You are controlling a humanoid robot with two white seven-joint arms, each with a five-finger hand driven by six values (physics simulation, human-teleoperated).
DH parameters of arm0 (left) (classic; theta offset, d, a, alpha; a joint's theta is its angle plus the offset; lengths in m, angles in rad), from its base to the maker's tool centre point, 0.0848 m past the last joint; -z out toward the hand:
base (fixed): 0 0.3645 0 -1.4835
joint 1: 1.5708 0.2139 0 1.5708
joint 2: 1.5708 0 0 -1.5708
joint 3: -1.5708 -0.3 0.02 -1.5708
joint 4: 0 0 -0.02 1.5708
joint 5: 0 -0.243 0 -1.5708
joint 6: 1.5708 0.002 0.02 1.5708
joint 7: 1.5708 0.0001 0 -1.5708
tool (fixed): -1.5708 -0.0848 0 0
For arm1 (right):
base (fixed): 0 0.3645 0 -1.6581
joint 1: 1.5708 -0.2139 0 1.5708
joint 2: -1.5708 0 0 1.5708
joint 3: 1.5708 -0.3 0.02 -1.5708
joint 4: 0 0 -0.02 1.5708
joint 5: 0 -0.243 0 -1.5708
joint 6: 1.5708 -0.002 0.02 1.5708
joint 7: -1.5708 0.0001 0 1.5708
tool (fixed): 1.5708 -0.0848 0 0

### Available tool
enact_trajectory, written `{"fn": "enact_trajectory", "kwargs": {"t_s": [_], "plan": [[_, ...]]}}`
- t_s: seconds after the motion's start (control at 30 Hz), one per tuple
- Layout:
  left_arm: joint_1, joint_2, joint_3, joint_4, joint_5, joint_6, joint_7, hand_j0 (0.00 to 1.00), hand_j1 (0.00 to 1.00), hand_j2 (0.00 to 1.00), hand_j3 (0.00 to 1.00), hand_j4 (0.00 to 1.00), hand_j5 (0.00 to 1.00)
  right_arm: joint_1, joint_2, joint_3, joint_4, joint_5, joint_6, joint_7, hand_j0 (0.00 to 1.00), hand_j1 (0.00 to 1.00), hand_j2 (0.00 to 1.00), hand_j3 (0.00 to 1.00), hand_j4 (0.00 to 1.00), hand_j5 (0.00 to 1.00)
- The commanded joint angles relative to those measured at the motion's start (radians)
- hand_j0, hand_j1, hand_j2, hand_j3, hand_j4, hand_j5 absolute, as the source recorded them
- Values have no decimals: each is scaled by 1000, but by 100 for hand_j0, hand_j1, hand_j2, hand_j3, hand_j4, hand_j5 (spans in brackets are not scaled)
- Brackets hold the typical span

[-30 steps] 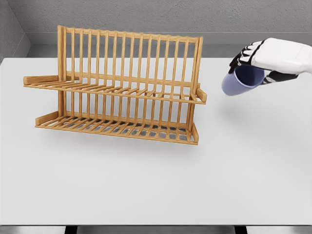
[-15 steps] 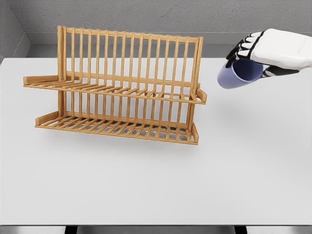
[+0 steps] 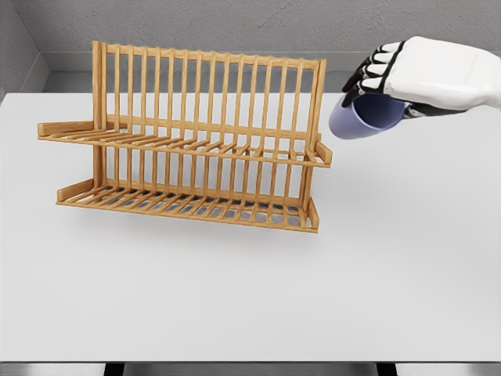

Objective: Right arm put cup on second shelf

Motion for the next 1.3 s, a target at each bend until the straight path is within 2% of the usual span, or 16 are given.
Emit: {"fn": "enact_trajectory", "kwargs": {"t_s": [0.0,0.27,0.4,0.93,0.97,1.0,1.03,1.1,1.17,1.2,1.27], "plan": [[0,0,0,1,0,0,0,100,100,100,100,100,100,-2,17,1,-2,-5,3,-1,65,65,65,65,65,65],[0,0,0,0,0,0,0,100,100,100,100,100,100,-40,86,23,-2,-7,3,-1,65,65,65,65,65,65],[0,0,0,0,-1,0,0,100,100,100,100,100,100,-61,112,67,-2,-7,3,-1,65,65,65,65,65,65],[0,0,0,1,0,0,0,100,100,100,100,100,100,-61,113,181,-2,-7,3,-1,65,65,65,65,65,65],[0,0,0,1,0,0,0,100,100,100,100,100,100,-61,113,182,-2,-7,3,-1,74,74,74,74,74,74],[0,0,0,1,0,0,0,100,100,100,100,100,100,-61,113,181,-2,-7,3,-1,100,100,100,100,100,100],[0,0,0,0,0,0,0,100,100,100,100,100,100,-63,113,175,-2,-7,3,-1,100,100,100,100,100,100],[0,0,0,0,0,0,0,100,100,100,100,100,100,-121,115,150,3,-8,3,-1,100,100,100,100,100,100],[0,0,0,0,0,0,0,100,100,100,100,100,100,-107,112,-52,3,-10,3,-1,100,100,100,100,100,100],[0,0,0,1,0,0,0,100,100,100,100,100,100,-104,101,-94,7,-10,3,-1,100,100,100,100,100,100],[0,0,0,1,0,0,0,100,100,100,100,100,100,9,66,-264,26,-10,3,-1,100,100,100,100,100,100]]}}
